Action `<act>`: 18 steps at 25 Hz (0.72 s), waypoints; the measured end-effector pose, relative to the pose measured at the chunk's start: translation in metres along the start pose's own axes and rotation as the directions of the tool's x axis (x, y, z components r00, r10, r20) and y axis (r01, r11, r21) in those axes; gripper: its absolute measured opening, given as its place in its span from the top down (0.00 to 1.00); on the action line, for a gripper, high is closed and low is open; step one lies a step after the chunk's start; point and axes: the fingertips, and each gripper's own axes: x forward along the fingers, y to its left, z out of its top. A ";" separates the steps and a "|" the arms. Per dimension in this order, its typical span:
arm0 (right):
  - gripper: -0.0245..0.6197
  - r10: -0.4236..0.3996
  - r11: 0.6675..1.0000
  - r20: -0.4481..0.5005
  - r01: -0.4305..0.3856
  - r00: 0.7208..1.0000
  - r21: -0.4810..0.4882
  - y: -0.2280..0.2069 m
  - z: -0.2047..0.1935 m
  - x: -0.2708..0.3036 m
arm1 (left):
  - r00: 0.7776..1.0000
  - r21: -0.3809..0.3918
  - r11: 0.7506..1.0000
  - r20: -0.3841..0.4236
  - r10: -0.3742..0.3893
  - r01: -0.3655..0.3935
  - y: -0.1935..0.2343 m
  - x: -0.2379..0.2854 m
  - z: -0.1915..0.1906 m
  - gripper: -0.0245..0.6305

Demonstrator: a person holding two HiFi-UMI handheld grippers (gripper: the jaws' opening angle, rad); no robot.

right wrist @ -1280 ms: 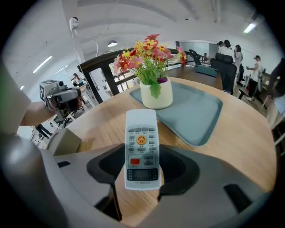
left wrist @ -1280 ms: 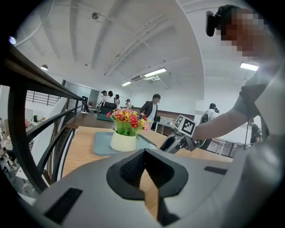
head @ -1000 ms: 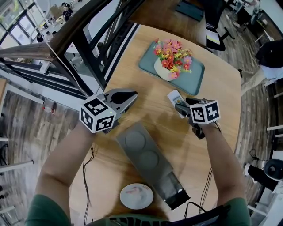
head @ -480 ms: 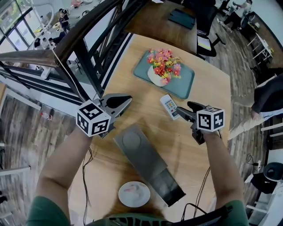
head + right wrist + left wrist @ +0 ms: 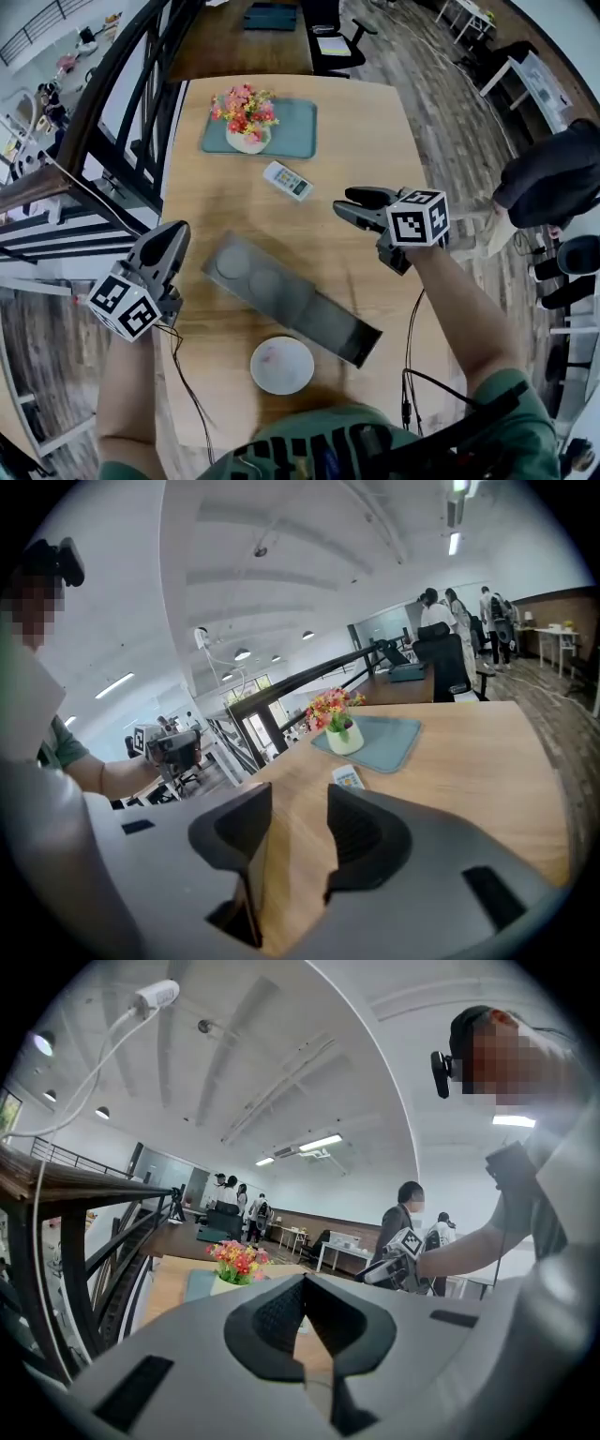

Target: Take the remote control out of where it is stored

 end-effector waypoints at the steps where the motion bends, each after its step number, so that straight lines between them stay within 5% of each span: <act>1: 0.69 -0.004 1.000 0.010 0.004 1.000 -0.004 0.005 -0.001 -0.013 | 1.000 -0.002 1.000 0.008 0.005 -0.004 -0.008 -0.008 0.003 0.98; 8: 0.95 -0.044 0.998 0.074 0.047 0.996 -0.042 0.038 -0.018 -0.102 | 0.999 0.006 1.000 0.033 0.030 -0.030 -0.085 -0.049 0.019 0.98; 18: 0.95 0.021 0.988 0.116 -0.003 0.993 -0.154 0.102 -0.064 -0.244 | 0.987 -0.052 0.995 0.129 0.091 -0.085 -0.241 -0.105 0.043 0.98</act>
